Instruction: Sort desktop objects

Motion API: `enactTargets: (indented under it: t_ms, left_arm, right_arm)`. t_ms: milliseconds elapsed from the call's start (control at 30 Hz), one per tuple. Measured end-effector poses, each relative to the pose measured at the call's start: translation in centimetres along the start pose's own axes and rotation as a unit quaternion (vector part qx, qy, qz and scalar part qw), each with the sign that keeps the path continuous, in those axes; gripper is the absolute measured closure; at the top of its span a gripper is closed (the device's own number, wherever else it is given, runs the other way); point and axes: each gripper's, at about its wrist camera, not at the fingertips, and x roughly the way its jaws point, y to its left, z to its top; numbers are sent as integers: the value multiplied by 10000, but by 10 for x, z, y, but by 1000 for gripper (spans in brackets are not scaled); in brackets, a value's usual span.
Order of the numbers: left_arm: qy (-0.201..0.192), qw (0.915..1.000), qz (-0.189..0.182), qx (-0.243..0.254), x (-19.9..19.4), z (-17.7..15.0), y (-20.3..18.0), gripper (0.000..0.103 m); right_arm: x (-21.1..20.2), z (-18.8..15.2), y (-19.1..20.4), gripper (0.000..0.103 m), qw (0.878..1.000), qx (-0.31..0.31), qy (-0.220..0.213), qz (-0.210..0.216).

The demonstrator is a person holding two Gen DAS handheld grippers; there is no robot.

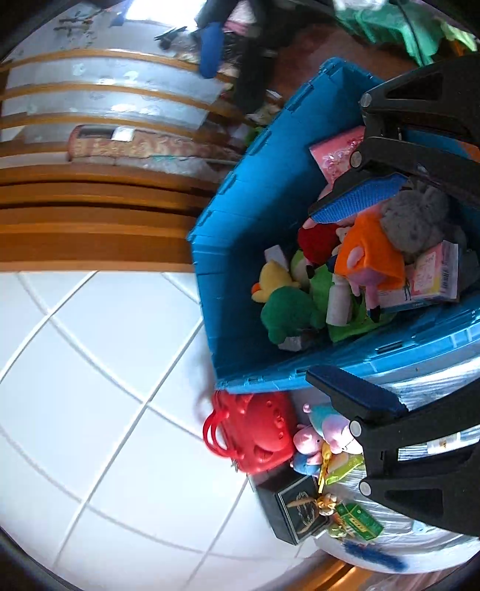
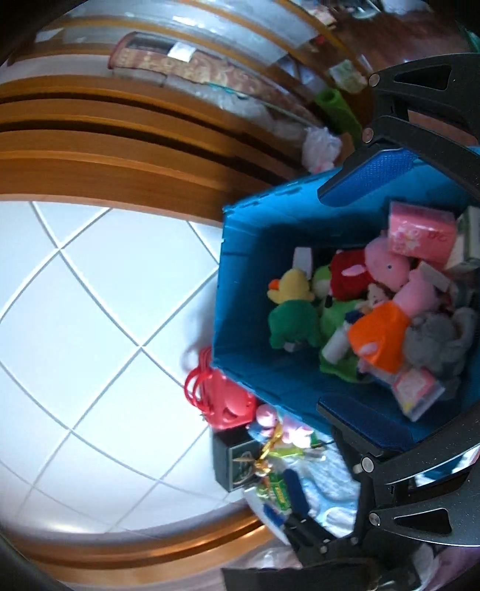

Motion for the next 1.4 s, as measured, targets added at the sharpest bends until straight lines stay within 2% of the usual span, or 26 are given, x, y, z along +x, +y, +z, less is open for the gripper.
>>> enactTargets:
  t_ms: [67, 300, 367, 500, 533, 667, 867, 967, 1133, 1400]
  left_arm:
    - [-305, 9993, 75, -177, -12, -14, 1, 24]
    - [-895, 9946, 297, -432, -32, -53, 0, 22]
    - [-1082, 9924, 410, -414, -36, -63, -4, 13]
    - [-1272, 9898, 503, -403, -37, -76, -10, 7]
    - [-1263, 9894, 572, -422, -37, -78, -12, 3]
    - [-1186, 9902, 566, -478, -33, -84, -15, 2]
    - [-799, 9930, 604, -627, -24, -91, -13, 2]
    - [-579, 9951, 478, -642, -20, -93, -13, 2]
    - [-656, 9953, 602, -393, -19, -96, -22, 2]
    - [-564, 9960, 576, -376, -11, -96, -24, 2]
  right_arm:
    - [-2, -20, 7, 0, 9998, -101, -97, -133]
    - [-15, -97, 26, 0, 9961, -15, -727, -493]
    - [-18, -109, 26, 0, 9943, 106, -871, -602]
    - [-20, -126, 22, 0, 9902, 502, -1107, -686]
    - [-19, -129, 20, 0, 9893, 595, -1127, -708]
    - [-11, -140, 16, 0, 9868, 802, -1085, -901]
    - [3, -151, 8, 0, 9881, 991, -875, -782]
    - [4, -153, 6, 0, 9881, 1016, -866, -765]
    - [8, -155, 5, 0, 9886, 1015, -839, -730]
    - [16, -156, 2, 0, 9895, 1016, -729, -725]
